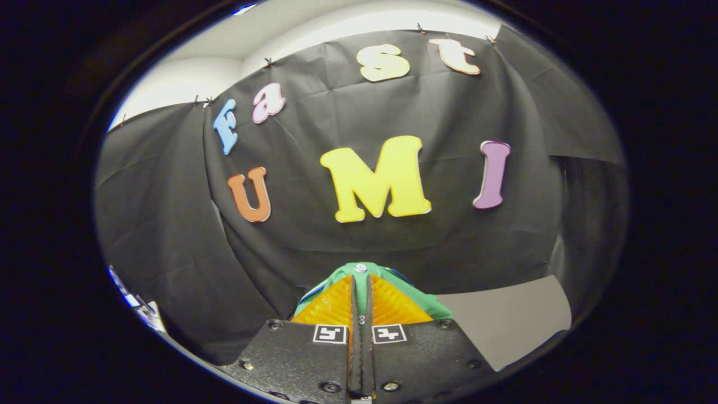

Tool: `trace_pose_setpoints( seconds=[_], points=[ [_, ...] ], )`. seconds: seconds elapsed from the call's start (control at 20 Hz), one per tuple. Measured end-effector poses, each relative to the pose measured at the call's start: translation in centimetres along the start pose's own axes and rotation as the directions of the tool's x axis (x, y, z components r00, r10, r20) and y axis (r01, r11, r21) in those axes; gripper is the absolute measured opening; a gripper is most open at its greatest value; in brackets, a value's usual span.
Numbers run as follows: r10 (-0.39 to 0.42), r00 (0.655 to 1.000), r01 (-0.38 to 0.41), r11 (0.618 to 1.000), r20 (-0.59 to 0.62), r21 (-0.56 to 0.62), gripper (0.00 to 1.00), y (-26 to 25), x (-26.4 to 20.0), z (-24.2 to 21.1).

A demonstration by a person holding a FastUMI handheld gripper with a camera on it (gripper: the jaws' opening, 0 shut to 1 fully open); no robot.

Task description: Put the clothes into the washing machine and then close the washing machine lid.

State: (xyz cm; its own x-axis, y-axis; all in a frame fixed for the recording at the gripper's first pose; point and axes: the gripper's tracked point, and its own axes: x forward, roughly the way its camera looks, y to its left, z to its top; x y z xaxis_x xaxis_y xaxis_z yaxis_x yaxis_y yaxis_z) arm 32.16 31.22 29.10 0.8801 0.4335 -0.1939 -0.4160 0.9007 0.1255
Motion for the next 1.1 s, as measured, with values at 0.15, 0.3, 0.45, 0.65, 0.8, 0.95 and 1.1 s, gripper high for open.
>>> trace_pose_setpoints(
  seconds=[0.15, 0.3, 0.45, 0.65, 0.8, 0.95, 1.1],
  points=[
    [0.027, 0.999, -0.027, 1.0, -0.021, -0.008, 0.04, 4.1, 1.7, -0.8],
    [0.036, 0.998, -0.037, 0.999, -0.054, -0.011, 0.04, 6.9, 4.2, -2.3],
    [0.016, 0.995, -0.017, 1.0, -0.099, -0.017, 0.04, 8.1, 6.7, -5.1],
    [-0.025, 0.984, 0.024, 1.0, -0.176, -0.011, 0.04, 8.1, 10.3, -9.7],
    [-0.042, 0.97, 0.043, 0.999, -0.238, 0.002, 0.04, 7.2, 13.0, -13.2],
    [-0.047, 0.953, 0.056, 0.998, -0.298, 0.02, 0.04, 6.0, 15.5, -16.5],
    [-0.059, 0.937, 0.075, 0.997, -0.344, 0.035, 0.04, 4.9, 18.0, -19.6]
  ],
)
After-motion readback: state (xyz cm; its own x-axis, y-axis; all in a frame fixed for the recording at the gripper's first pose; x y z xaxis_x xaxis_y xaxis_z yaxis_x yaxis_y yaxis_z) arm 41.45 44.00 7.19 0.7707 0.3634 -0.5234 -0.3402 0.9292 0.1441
